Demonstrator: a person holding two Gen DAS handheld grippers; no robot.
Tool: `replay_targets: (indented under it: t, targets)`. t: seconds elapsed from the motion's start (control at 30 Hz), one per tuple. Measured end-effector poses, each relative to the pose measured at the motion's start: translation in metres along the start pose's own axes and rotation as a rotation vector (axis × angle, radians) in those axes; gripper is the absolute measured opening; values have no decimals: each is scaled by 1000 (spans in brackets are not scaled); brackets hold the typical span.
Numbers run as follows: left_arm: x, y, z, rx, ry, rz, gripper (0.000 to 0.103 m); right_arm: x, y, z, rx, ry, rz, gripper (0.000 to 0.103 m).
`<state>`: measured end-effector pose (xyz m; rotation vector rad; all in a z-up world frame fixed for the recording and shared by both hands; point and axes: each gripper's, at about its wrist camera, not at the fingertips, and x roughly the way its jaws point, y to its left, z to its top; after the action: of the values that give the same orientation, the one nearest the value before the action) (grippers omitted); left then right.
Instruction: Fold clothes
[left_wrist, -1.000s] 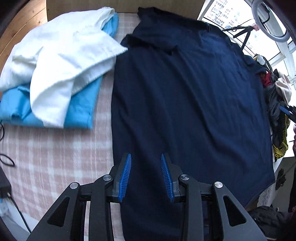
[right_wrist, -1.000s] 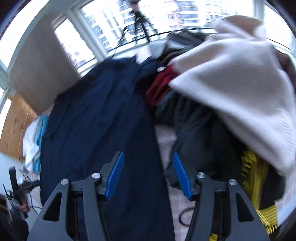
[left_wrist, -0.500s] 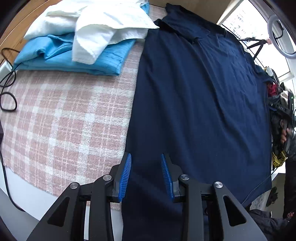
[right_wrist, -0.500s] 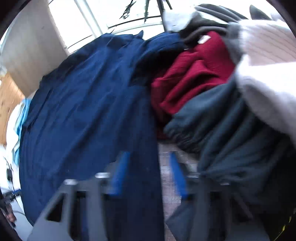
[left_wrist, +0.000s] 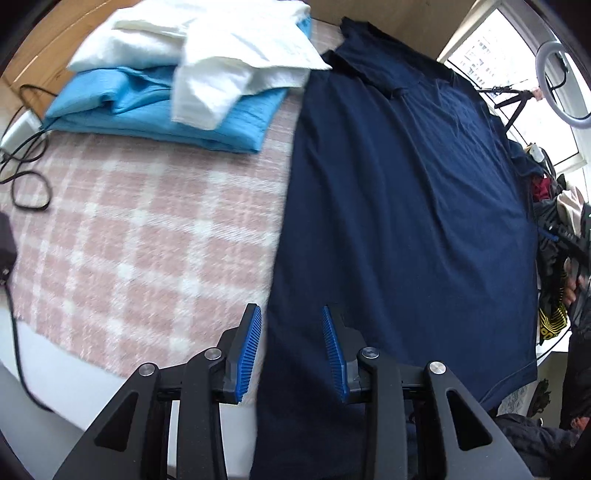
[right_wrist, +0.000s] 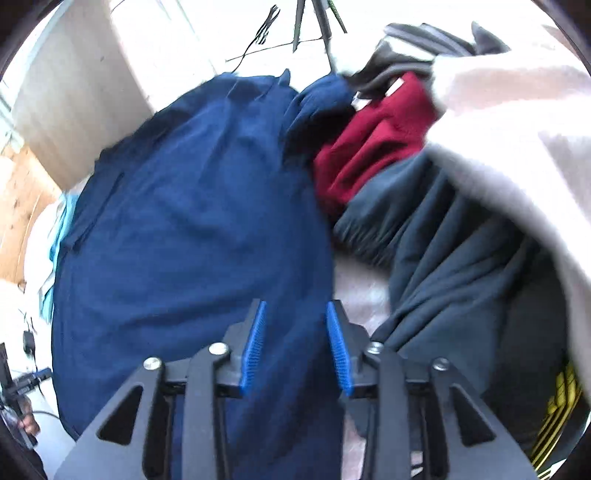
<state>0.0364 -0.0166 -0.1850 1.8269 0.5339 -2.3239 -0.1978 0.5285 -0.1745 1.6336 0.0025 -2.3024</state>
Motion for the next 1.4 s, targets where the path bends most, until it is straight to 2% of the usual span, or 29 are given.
replay_targets:
  t: [0.07,0.2,0.27,0.4,0.53,0.6,0.73,1.0,1.13,1.2,1.4]
  targets:
    - [-4,7,-8,-12,-4,0,33,-4,3,-10,-33,29,-18,34]
    - [-6,8,-25,-32,10,-11,33,-21,-2,-31,-7,32,59,34]
    - [-6,10,-35,-26,25,-7,33,-33,-1,-44,-20,34,52,34]
    - [-2,10,-57,-16,63,-20,33,-56,15,-45,-50,14,89,34]
    - [9,-1,-66,-13,73,-47,33,-84,73,-31,-174,-36,149,34]
    - [9,-3,-73,-5,66,-60,33,-83,117,-12,-236,-44,205,34]
    - [11,-5,-78,2,49,-71,33,-72,214,21,-365,-58,254,34]
    - [4,15,-88,3,36,-77,34,30,380,95,-326,6,272,34]
    - [7,22,-86,-6,36,-116,34,91,437,118,-319,67,165,34]
    - [5,25,-87,6,36,-137,34,115,454,124,-316,91,93,34]
    - [8,24,-84,12,43,-199,34,159,462,131,-271,202,-25,34]
